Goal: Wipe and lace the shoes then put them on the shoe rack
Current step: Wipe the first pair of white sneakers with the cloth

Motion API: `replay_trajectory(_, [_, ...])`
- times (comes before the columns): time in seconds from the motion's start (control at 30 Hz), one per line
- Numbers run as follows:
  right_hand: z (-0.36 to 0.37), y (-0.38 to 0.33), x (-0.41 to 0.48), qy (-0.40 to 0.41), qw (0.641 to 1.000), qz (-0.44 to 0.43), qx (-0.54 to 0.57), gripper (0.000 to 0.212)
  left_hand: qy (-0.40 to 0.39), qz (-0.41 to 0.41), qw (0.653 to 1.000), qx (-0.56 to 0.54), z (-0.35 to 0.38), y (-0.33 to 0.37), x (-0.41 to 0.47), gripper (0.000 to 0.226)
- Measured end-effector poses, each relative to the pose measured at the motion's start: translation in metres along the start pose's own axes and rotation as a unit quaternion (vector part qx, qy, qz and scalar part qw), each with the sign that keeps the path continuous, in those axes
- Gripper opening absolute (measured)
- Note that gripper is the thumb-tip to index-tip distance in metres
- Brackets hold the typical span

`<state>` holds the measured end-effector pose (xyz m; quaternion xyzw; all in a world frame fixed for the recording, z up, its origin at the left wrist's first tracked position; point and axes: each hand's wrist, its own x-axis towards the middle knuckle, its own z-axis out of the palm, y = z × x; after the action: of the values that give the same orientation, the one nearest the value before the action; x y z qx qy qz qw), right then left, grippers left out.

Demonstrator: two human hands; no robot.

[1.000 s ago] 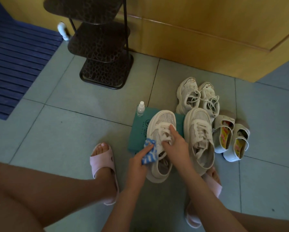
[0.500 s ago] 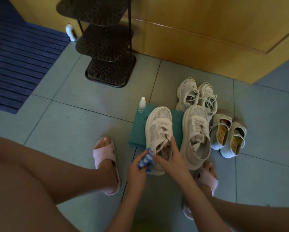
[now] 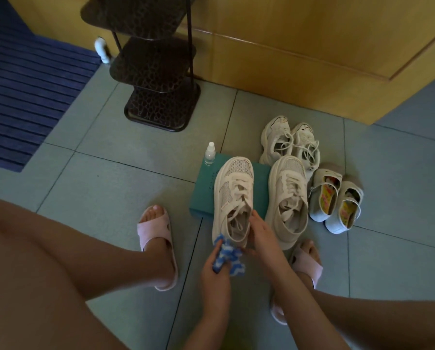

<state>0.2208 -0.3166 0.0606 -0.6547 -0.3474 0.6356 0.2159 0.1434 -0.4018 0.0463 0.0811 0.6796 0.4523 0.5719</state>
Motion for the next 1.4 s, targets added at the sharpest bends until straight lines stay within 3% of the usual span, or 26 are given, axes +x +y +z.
replay_trajectory(0.13, [-0.011, -0.001, -0.007, -0.042, 0.998, 0.013, -0.043, 0.047, 0.073, -0.052, 0.996, -0.029, 0.002, 0.004, -0.006, 0.026])
replay_trajectory(0.2, [-0.014, 0.002, -0.020, -0.092, 0.993, 0.057, -0.039, 0.050, 0.065, -0.106, 0.986, -0.110, 0.005, 0.007, -0.004, 0.023])
replay_trajectory(0.27, [-0.017, 0.011, -0.030, -0.115, 0.990, 0.044, -0.066, 0.060, 0.033, -0.155, 0.971, -0.178, 0.008, 0.013, -0.004, 0.030])
replay_trajectory(0.33, [-0.016, 0.021, -0.035, -0.078, 0.995, 0.026, -0.052, 0.067, 0.014, -0.155, 0.967, -0.201, 0.005, 0.016, -0.003, 0.036])
replay_trajectory(0.43, [-0.006, 0.039, -0.040, -0.010, 1.000, 0.007, -0.021, 0.058, 0.013, -0.165, 0.968, -0.187, -0.002, 0.022, -0.005, 0.033])
replay_trajectory(0.53, [0.007, 0.064, -0.037, 0.075, 0.996, 0.057, 0.001, 0.031, 0.004, -0.208, 0.966, -0.156, -0.003, 0.024, -0.007, 0.031])
replay_trajectory(0.67, [0.011, 0.075, -0.037, 0.158, 0.974, 0.128, 0.104, 0.027, -0.002, -0.254, 0.954, -0.162, -0.011, 0.020, -0.005, 0.038])
replay_trajectory(0.77, [0.008, 0.060, -0.040, 0.204, 0.967, 0.084, 0.123, 0.016, -0.006, -0.208, 0.974, -0.087, -0.014, 0.022, 0.005, 0.031])
replay_trajectory(0.93, [0.016, 0.035, -0.046, 0.117, 0.956, 0.105, 0.249, 0.024, -0.025, -0.033, 0.994, 0.102, -0.017, 0.037, 0.019, 0.032])
replay_trajectory(1.23, [0.009, 0.012, -0.045, 0.091, 0.927, 0.078, 0.354, 0.029, -0.072, -0.021, 0.990, 0.117, -0.016, 0.046, 0.028, 0.033])
replay_trajectory(1.4, [-0.001, 0.003, -0.051, 0.081, 0.921, 0.031, 0.379, 0.023, -0.068, -0.013, 0.991, 0.114, -0.012, 0.051, 0.029, 0.019])
